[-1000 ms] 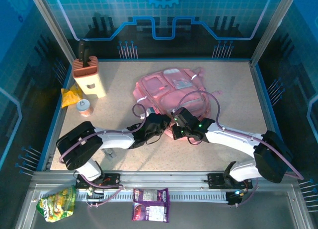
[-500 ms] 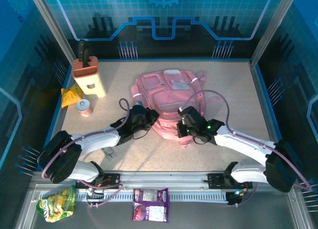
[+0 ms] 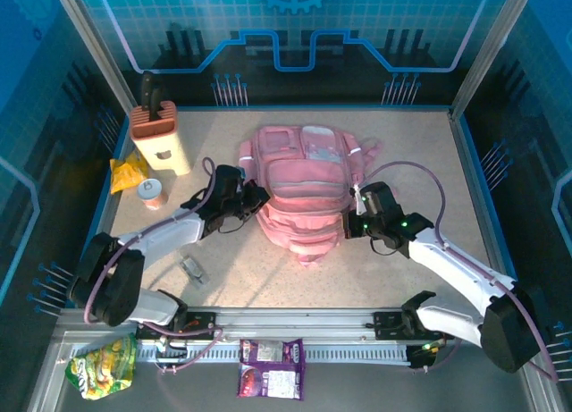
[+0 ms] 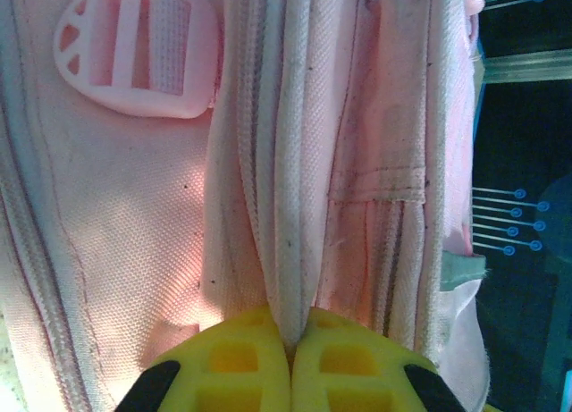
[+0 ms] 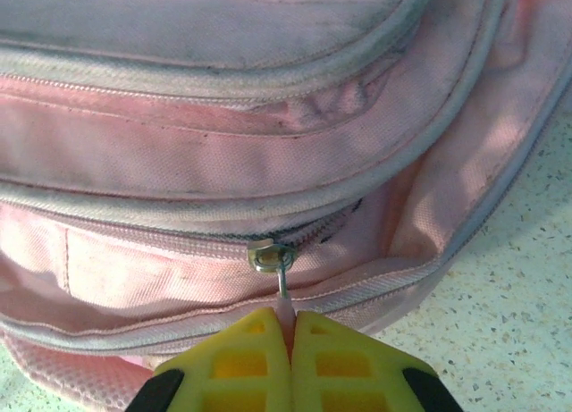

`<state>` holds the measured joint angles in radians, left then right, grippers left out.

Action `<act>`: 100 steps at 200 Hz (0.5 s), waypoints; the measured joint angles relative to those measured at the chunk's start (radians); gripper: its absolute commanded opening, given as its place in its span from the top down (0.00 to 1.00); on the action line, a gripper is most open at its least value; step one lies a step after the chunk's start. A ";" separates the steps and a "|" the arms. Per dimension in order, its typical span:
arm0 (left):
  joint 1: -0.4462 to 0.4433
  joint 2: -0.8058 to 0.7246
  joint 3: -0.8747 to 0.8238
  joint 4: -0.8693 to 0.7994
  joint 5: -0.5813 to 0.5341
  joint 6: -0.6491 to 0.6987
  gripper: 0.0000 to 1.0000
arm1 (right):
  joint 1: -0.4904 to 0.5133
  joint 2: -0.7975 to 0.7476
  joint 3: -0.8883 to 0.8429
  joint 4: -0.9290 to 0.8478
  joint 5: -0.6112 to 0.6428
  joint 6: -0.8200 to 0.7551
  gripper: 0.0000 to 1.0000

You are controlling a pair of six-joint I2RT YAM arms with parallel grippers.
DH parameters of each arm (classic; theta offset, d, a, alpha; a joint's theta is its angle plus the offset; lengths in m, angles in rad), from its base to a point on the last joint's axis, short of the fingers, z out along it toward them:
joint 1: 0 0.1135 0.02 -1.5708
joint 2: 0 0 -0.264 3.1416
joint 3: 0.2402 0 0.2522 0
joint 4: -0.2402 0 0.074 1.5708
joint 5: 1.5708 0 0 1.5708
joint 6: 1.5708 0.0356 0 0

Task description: Pack the student bag

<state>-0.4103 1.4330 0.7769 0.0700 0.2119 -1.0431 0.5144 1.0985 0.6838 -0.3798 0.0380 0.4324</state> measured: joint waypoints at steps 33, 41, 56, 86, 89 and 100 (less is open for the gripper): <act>0.039 0.084 0.098 -0.048 0.023 0.082 0.93 | 0.153 0.029 0.011 -0.003 0.060 0.024 1.00; 0.051 0.117 0.145 -0.094 0.032 0.114 0.91 | 0.203 0.047 0.014 0.002 0.074 0.043 1.00; 0.071 0.157 0.206 -0.134 0.044 0.164 0.83 | 0.283 0.090 0.030 0.011 0.096 0.071 1.00; 0.088 0.106 0.199 -0.152 0.021 0.226 0.62 | 0.373 0.177 0.065 0.037 0.069 0.100 1.00; 0.088 0.093 0.192 -0.152 0.019 0.227 0.61 | 0.377 0.183 0.065 0.040 0.064 0.102 1.00; 0.088 0.023 0.153 -0.161 0.006 0.232 0.58 | 0.381 0.200 0.065 0.045 0.057 0.105 1.00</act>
<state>-0.3225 1.4555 0.9302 -0.0914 0.2180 -0.8116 0.8959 1.2980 0.7490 -0.3347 0.0952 0.5369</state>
